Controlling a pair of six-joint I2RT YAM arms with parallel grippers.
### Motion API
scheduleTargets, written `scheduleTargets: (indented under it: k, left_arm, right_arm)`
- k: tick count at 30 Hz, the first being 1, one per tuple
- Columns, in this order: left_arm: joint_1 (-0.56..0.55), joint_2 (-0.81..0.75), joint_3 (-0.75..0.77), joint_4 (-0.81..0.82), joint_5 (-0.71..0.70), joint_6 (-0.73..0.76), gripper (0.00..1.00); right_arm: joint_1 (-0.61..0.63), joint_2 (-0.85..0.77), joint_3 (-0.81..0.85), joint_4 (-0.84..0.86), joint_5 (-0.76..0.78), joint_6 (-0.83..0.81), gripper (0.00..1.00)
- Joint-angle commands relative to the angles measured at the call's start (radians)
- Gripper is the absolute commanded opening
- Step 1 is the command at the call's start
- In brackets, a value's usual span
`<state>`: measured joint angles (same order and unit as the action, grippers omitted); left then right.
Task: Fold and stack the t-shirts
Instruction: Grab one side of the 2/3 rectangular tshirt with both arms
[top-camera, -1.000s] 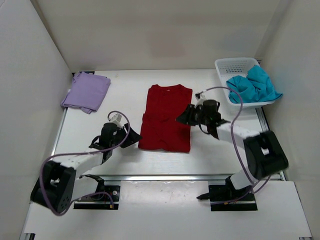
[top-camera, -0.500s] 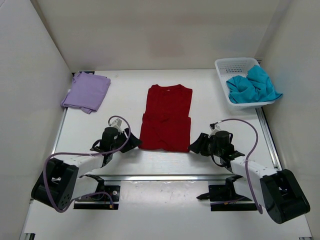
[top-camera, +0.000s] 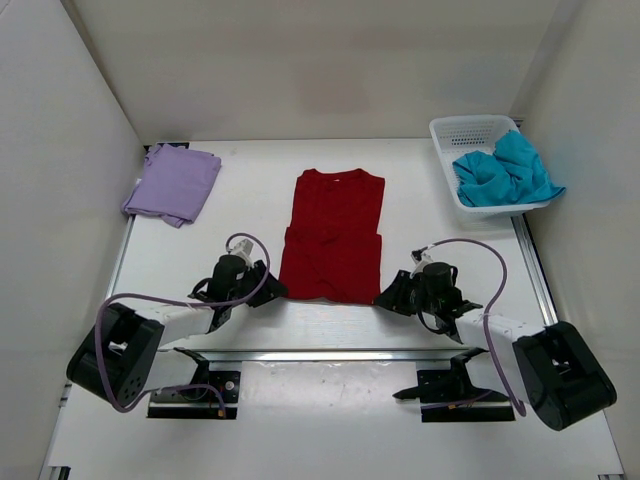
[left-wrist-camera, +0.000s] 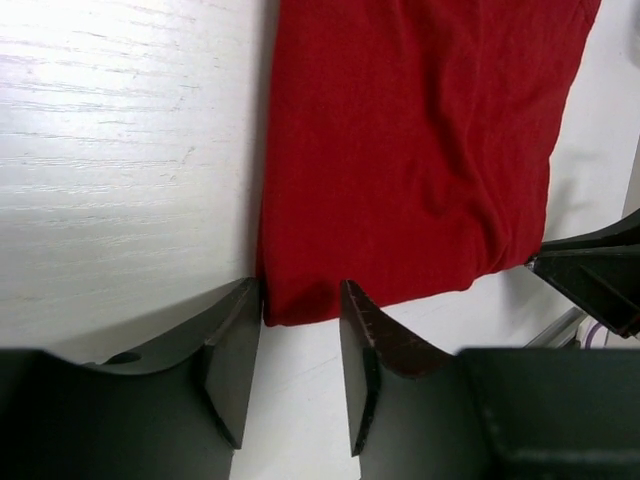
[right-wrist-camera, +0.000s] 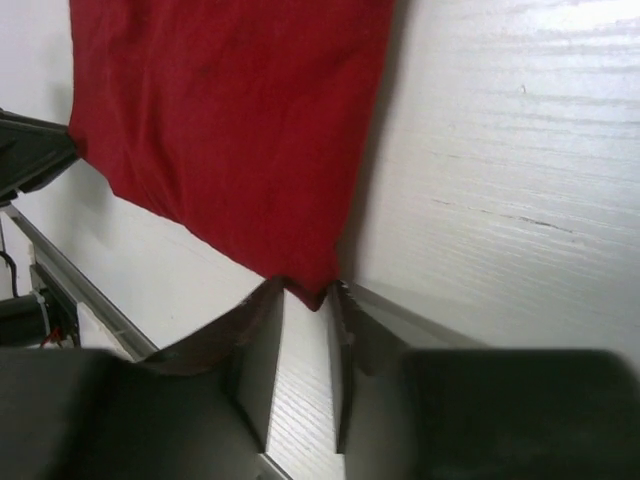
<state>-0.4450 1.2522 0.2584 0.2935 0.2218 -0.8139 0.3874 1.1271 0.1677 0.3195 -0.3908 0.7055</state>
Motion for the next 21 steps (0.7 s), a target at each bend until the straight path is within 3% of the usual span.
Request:
scheduleTargets:
  k: [1,4,7,9,14,21]
  left_arm:
    - [-0.011,0.042,0.012,-0.034,-0.019,-0.005,0.46]
    - [-0.009,0.056,0.021,-0.019,-0.009,-0.013,0.23]
    - [-0.012,0.024,0.047,-0.08,-0.036,0.021,0.06]
    - [-0.011,-0.022,0.058,-0.16,-0.033,0.047,0.0]
    - [-0.033,-0.176,0.003,-0.266,-0.027,0.061,0.0]
    - [-0.113,-0.471,-0.091,-0.489,0.007,-0.034,0.0]
  right_arm:
    - [-0.016,0.046,0.024,0.006,-0.005,0.002,0.18]
    - [-0.03,0.074,0.053,0.009,-0.039,-0.02,0.01]
    - [-0.007,0.022,0.062,-0.04,-0.003,-0.034,0.01]
    - [-0.001,-0.042,0.064,-0.112,0.024,-0.061,0.0]
    - [0.028,-0.22,0.006,-0.242,0.029,-0.054,0.0]
    - [0.165,-0.452,-0.036,-0.454,0.073,0.044,0.0]
